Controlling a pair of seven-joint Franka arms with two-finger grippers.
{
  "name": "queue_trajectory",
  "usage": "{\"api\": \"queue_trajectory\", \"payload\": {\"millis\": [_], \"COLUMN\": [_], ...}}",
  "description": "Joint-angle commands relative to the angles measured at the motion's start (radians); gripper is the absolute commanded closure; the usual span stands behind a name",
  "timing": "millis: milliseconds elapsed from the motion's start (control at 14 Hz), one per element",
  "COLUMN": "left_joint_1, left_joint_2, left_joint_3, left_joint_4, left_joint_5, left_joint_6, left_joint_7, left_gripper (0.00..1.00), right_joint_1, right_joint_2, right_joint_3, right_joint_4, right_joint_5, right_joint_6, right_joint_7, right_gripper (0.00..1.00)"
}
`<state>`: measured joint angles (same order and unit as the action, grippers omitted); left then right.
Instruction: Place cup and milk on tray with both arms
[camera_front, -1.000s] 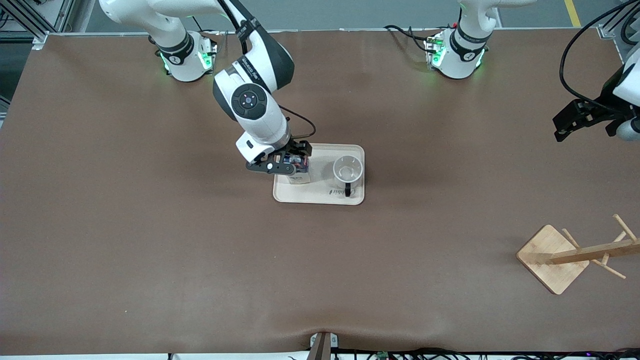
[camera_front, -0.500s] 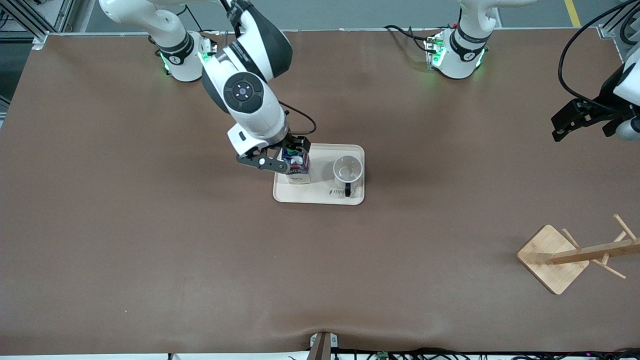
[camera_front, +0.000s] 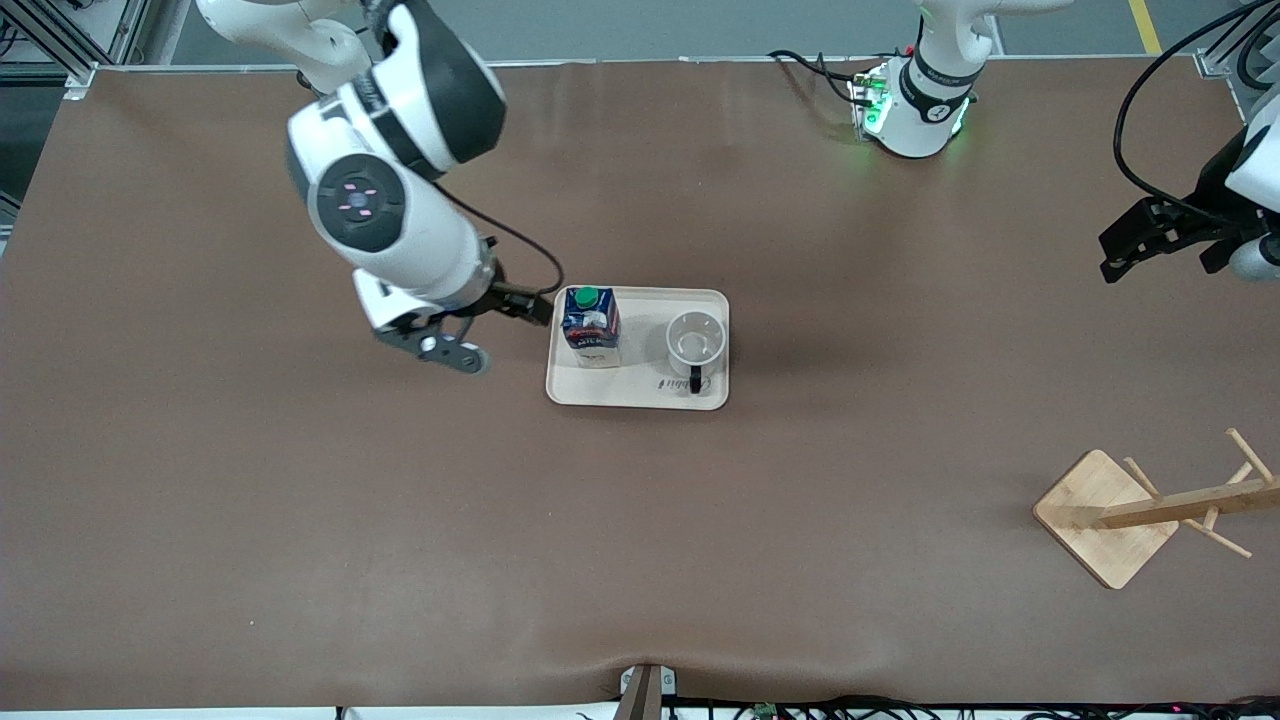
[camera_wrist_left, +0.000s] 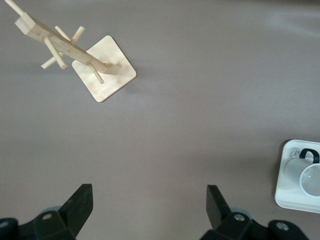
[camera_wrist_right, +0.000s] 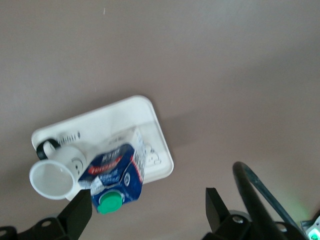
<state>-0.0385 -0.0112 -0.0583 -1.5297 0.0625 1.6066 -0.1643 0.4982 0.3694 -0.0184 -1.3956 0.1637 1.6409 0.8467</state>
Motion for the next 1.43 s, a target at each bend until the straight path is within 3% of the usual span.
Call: {"api": "queue_trajectory", "payload": {"millis": [0,357,500,643,1143,1357], "left_joint_1": [-0.007,-0.012,-0.006,-0.007,-0.009,0.0], "left_joint_2": [-0.013,-0.006,-0.004,-0.004,0.019,0.019], "left_joint_3": [0.003,0.0,-0.027,-0.029,-0.035,-0.032], "left_joint_4": [-0.009,-0.01,-0.007,-0.003,0.025,0.028], "left_joint_5": [-0.033,-0.078,-0.078,-0.076,-0.059,-0.058], "left_joint_6": [-0.01,-0.059,-0.102,-0.105,-0.105,-0.105], "left_joint_7": [-0.02,-0.023,-0.031,-0.052,-0.051,-0.05], "left_gripper": [0.0,0.0,0.0,0.0,0.0,0.0], "right_joint_1": [-0.107,-0.358,-0.44,-0.48,-0.523,-0.518], "right_joint_2": [-0.02,-0.032,-0.029,-0.026,-0.029,-0.044], "right_joint_3": [0.012,0.012,0.014,0.014,0.017,0.017], "right_joint_4": [0.039,0.036,0.03,0.021,-0.02,-0.025], "right_joint_5": [-0.032,-0.033,-0.093,-0.154,-0.144,-0.161], "right_joint_6": [-0.024,-0.038,-0.033,-0.02,0.114,0.047], "right_joint_7": [-0.134,-0.533,-0.628,-0.721,-0.895,-0.891], "right_gripper": [0.0,0.0,0.0,0.0,0.0,0.0]}}
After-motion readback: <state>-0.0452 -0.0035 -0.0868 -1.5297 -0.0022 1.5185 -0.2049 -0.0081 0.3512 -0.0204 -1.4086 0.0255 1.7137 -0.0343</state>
